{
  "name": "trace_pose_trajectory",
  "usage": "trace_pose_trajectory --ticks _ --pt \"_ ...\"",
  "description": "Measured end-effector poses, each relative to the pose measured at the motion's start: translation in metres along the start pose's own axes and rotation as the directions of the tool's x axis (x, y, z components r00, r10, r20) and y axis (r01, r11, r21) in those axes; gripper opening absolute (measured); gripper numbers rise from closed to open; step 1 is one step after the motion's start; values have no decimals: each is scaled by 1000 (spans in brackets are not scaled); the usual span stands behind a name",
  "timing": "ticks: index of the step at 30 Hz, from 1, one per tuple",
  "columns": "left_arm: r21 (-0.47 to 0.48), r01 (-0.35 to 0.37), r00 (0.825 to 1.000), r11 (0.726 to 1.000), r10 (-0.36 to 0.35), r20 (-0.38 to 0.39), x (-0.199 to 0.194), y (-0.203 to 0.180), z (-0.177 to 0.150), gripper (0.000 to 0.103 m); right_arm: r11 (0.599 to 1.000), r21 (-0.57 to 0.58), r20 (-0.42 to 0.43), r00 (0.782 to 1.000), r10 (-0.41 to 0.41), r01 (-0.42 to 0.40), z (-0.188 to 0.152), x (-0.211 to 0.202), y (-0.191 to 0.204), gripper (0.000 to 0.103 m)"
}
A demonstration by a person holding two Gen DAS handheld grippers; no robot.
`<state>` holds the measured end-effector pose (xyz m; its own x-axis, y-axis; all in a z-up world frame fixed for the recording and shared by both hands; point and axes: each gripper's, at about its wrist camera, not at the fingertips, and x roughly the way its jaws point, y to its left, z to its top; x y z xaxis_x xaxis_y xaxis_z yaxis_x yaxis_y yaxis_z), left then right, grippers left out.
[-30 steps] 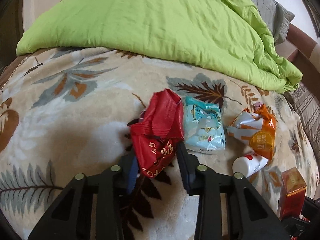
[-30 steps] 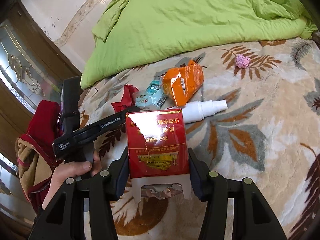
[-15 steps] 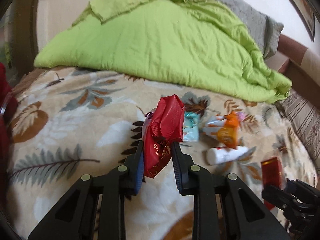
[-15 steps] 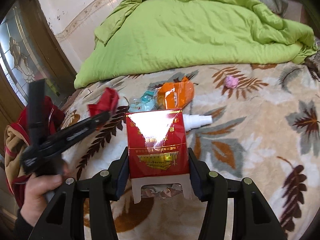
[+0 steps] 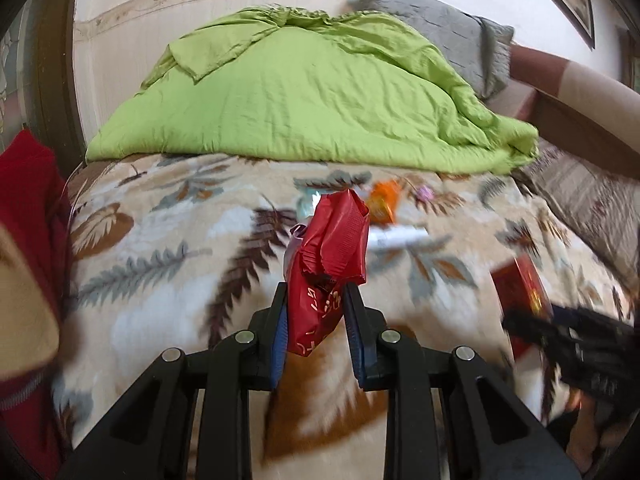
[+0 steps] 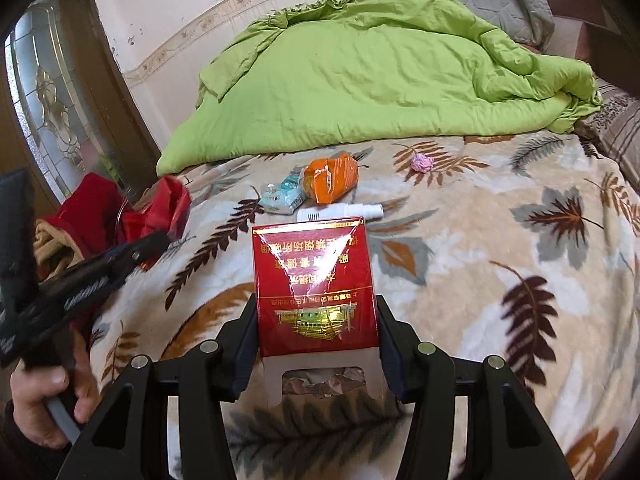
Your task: Collect trash
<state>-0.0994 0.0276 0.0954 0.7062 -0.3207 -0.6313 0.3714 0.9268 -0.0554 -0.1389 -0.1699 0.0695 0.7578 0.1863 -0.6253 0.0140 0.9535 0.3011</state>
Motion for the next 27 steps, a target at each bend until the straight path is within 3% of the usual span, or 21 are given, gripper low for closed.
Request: trace_pose_trajectory --ticks 4,8,12,16,27 --pt "-34 -19 1000 999 20 16 -12 -7 -21 25 999 -14 37 999 31 -30 -7 -15 3 57" --pt "-42 -44 999 998 44 2 -1 -7 -23 25 999 -44 43 999 9 -8 -7 -12 12 57" --pt "-5 -111 994 994 111 -3 9 -6 -29 25 999 -53 39 999 -5 7 -8 -9 12 57" --pt "14 -118 993 993 118 -25 17 -6 -30 25 999 -42 39 999 -7 9 -8 -9 10 57" --pt "63 -149 989 987 147 26 12 -12 -26 25 997 -73 27 999 -18 20 -9 -4 16 57"
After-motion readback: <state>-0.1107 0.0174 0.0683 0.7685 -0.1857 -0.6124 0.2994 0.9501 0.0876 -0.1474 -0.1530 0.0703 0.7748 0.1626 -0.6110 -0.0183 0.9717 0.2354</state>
